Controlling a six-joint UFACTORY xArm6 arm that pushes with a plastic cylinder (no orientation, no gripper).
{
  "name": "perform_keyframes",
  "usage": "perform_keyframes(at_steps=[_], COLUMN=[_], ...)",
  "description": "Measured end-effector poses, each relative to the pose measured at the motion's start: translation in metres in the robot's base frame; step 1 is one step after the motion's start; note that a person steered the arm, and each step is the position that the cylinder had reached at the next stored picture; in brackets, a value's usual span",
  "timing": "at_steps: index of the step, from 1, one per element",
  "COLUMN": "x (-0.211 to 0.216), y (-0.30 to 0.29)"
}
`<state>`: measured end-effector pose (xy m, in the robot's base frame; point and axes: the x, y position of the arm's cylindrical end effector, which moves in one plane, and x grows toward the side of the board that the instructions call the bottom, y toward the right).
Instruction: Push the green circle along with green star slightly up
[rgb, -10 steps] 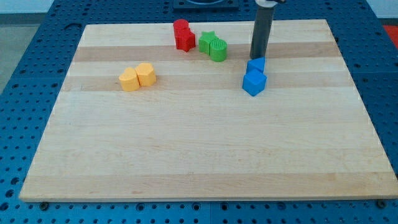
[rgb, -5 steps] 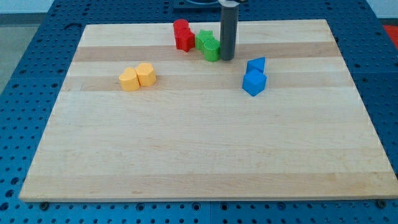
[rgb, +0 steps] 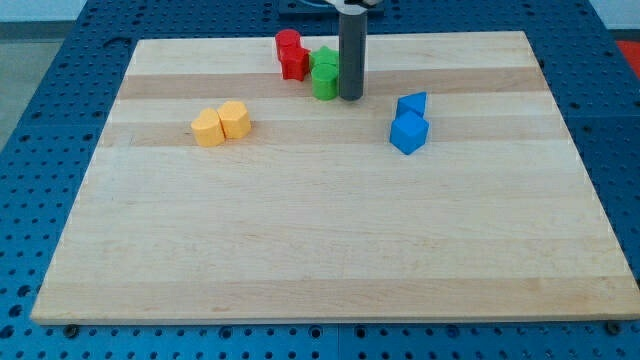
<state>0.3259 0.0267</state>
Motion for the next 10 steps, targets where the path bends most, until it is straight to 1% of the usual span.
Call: perform_keyframes(at_steps=[1,2,4,5,7,8,10], x=[0.018,0.022,-0.015,-0.022,0.015,0.019,-0.025], y=[0.000,-0.008,-0.018,-0.018,-0.027,-0.056,-0.066])
